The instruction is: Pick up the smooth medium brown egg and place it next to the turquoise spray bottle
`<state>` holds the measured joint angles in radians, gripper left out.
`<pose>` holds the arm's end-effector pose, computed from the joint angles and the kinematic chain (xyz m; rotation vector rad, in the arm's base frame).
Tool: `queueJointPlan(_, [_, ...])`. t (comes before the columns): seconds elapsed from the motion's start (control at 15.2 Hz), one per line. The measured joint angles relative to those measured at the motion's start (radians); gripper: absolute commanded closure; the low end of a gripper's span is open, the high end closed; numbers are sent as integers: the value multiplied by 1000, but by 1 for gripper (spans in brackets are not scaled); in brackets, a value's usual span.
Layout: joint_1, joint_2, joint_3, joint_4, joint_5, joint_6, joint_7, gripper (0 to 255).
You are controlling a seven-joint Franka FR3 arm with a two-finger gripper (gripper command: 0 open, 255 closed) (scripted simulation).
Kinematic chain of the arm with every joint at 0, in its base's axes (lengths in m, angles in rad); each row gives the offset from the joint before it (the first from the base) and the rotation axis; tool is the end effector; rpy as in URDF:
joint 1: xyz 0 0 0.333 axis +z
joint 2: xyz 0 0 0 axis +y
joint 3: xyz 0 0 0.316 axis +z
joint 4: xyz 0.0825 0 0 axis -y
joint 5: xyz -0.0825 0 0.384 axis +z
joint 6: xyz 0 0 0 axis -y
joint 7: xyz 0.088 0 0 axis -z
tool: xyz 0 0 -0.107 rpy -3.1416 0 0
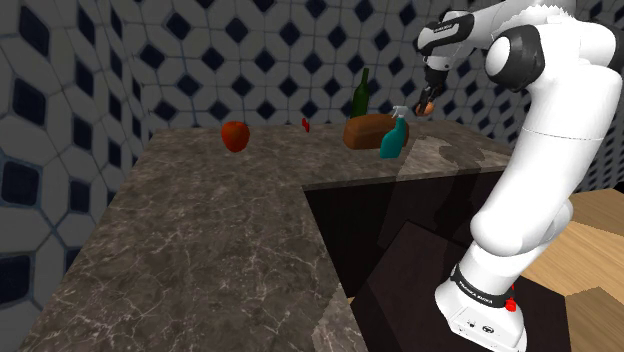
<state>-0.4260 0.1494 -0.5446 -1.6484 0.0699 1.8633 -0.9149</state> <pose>0.3656 -0.4911 0.5384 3.0631 -0.0990 0.0674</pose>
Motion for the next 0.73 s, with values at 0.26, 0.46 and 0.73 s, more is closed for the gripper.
queueJointPlan(0.26, [1, 0, 0, -54, 1, 54, -3, 255])
queueJointPlan(0.46, [1, 2, 1, -95, 3, 97, -6, 255])
queueJointPlan(0.73, [0, 14, 3, -135, 11, 146, -10, 255])
